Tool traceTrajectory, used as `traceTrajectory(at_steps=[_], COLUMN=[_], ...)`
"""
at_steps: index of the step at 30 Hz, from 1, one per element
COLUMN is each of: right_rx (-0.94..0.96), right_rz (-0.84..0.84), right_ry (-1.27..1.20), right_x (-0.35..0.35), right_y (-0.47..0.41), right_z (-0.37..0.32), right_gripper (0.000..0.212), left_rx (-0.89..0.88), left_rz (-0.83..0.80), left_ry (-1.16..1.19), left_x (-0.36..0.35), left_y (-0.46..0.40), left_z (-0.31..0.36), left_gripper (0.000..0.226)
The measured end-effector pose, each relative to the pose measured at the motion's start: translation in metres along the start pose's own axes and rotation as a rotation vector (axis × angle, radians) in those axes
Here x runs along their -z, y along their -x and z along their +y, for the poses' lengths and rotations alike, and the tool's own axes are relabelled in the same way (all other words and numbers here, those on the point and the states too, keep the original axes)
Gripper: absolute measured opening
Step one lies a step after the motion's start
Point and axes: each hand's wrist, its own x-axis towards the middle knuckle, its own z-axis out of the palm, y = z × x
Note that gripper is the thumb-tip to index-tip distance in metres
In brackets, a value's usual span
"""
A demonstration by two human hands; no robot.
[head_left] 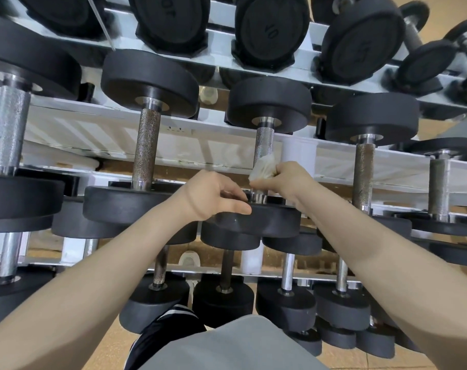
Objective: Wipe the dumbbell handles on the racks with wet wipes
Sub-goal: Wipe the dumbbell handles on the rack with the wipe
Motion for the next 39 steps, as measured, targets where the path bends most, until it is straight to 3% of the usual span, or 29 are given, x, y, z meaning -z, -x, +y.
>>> traceTrajectory(at_steps=[4,6,10,13,15,19,23,27,31,35,39], right_rx=[0.115,0.153,0.136,0.134,0.142,0.179,0.23,0.226,0.203,0.246,0.266], right_rz=[0.107,0.127,0.085,0.04,0.01,0.073,0.121,-0.004,-0.151,0.045,0.157], right_ry=[-0.235,-0.319,-0.229,-0.174,-0.15,-0.166,-0.244,-0.102,-0.088,-0.168,-0.296], right_x=[0.009,0.01,0.008,0.007,0.006,0.003,-0.001,0.007,0.015,0.009,-0.001], right_y=[-0.017,-0.019,-0.011,0.001,0.01,0.004,-0.003,0.009,0.011,0.001,-0.008], right_z=[-0.016,-0.018,0.002,0.013,0.017,0.015,0.005,0.018,0.027,0.022,0.008], right_gripper=[0.038,0.029,0.034,0.013,0.023,0.018,0.047,0.031,0.033,0.023,0.045], left_rx=[0.015,0.035,0.028,0.054,0.046,0.032,0.052,0.037,0.068,0.039,0.055], left_rz=[-0.005,0.002,0.02,0.027,0.013,0.025,0.07,0.053,0.046,0.031,0.077], left_ry=[0.032,0.069,0.054,0.068,0.066,0.095,0.118,0.107,0.142,0.143,0.138], left_x=[0.0,-0.001,-0.001,-0.001,-0.002,-0.002,-0.003,-0.004,-0.003,-0.003,-0.005], left_y=[0.0,0.001,0.003,0.002,0.0,0.0,0.004,0.005,0.003,0.004,0.006], left_z=[-0.001,0.0,-0.001,0.001,0.001,0.0,0.003,0.002,0.001,0.003,0.001], left_gripper=[0.02,0.012,0.011,0.011,0.016,0.012,0.014,0.011,0.012,0.017,0.014])
